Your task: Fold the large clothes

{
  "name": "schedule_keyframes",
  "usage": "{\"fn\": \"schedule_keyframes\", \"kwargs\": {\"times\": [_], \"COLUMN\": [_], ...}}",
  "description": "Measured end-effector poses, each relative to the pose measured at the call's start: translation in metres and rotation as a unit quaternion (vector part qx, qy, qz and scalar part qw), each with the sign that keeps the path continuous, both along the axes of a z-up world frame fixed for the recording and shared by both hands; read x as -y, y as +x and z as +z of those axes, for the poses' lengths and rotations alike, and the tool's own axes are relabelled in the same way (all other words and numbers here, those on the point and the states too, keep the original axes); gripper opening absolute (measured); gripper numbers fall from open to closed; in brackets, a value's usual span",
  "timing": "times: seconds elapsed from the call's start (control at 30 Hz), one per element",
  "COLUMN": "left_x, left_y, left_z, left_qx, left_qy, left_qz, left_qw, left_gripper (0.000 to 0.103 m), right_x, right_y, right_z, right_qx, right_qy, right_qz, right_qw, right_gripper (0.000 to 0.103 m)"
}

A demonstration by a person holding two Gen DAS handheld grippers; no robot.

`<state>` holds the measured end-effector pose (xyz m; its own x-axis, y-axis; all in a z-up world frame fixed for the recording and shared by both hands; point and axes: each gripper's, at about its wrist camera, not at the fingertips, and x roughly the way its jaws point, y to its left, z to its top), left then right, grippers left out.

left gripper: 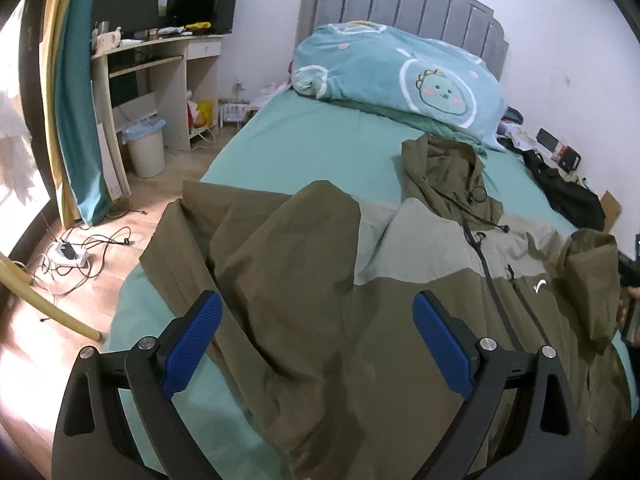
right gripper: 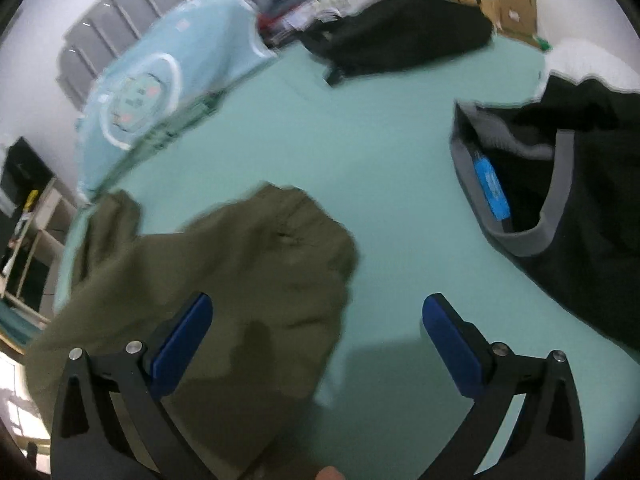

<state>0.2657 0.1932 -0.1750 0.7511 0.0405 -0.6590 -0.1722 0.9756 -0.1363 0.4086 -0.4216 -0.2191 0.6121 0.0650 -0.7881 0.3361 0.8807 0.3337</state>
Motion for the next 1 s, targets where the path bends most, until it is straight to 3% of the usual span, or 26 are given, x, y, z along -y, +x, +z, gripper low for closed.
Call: {"fn": "schedule_keyframes", "kwargs": {"times": [0.1,0.13,0.17,0.27,0.4,0.53,0.7,0.87,1.0], "left_x": [0.000,0.001,0.002,0.007,0.008,0.003,-0.011,-0.032,-0.046], "left_y": [0.006,0.007,0.009,0.010,0.007,0.000,-0.006,-0.012,-0.021], "left_z": [-0.014,-0.016,-0.020,-0.024,-0.017,-0.002,0.017,0.029,0.035], "left_qx": [-0.018,-0.021,-0.026,-0.031,-0.023,-0.007,0.006,0.010,0.007], "left_qy": [0.022,0.021,0.022,0.033,0.045,0.042,0.023,0.006,0.023], "left_qz": [0.006,0.005,0.005,0.001,-0.004,0.001,0.016,0.037,0.050], "left_qw": [0.9996,0.9995,0.9994,0.9990,0.9987,0.9991,0.9996,0.9993,0.9985], "left_gripper": [0.098,0.098,0.098,0.098,0.098,0.098,0.098,0.098,0.098], "right_x": [0.007,0.005,0.001,-0.013,-0.023,-0.038,-0.100,-0.192,-0.270], "right_y": [0.018,0.023,0.027,0.032,0.009,-0.021,-0.066,-0.111,-0.132], "right_z": [-0.019,-0.024,-0.029,-0.026,0.017,0.092,0.185,0.235,0.233], "right_qx": [-0.009,-0.013,-0.019,-0.019,0.042,0.106,0.176,0.216,0.213], "right_qy": [0.008,0.014,0.016,0.010,0.004,-0.019,-0.047,-0.045,-0.037], "right_qz": [0.020,0.034,0.047,0.075,0.089,0.099,0.144,0.206,0.254], "right_qw": [1.000,0.999,0.999,0.997,0.995,0.989,0.973,0.954,0.943], "right_gripper": [0.096,0.076,0.047,0.010,0.007,0.007,0.007,0.007,0.007]}}
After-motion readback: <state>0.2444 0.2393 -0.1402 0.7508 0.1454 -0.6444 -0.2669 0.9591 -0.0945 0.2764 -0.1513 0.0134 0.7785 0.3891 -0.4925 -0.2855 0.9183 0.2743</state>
